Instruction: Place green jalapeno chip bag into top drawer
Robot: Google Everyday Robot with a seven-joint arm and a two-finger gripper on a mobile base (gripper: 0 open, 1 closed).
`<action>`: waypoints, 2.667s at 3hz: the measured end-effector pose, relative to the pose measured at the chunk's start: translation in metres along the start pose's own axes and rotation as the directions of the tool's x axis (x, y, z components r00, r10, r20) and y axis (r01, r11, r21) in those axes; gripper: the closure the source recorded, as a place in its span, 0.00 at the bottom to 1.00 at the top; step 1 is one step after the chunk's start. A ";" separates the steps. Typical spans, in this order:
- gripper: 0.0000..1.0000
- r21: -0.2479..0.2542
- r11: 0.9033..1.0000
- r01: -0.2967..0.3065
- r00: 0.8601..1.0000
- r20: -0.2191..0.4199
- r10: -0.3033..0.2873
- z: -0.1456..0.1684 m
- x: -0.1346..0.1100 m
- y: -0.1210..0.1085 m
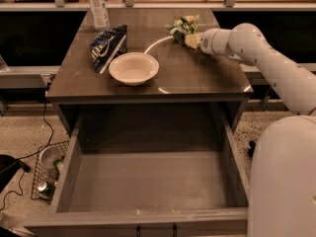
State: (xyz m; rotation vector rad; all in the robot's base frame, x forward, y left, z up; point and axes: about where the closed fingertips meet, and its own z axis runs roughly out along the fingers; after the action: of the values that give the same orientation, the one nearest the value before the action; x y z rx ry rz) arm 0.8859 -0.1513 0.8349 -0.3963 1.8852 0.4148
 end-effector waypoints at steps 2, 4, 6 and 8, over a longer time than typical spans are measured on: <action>1.00 0.000 1.000 0.000 1.000 0.000 0.000 0.000 0.000 0.000; 1.00 0.057 0.995 0.086 0.996 0.009 -0.086 -0.030 -0.041 0.000; 1.00 0.091 0.987 0.136 0.990 0.037 -0.140 -0.060 -0.082 0.000; 1.00 0.061 0.971 0.230 0.970 0.060 -0.234 -0.153 -0.109 0.006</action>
Offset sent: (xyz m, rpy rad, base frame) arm -0.0319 -0.0426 0.1576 -0.3270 -0.1605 -0.0954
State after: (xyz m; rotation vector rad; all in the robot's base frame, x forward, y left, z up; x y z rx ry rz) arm 0.7939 -0.2093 0.9884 -0.5540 1.7568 0.2173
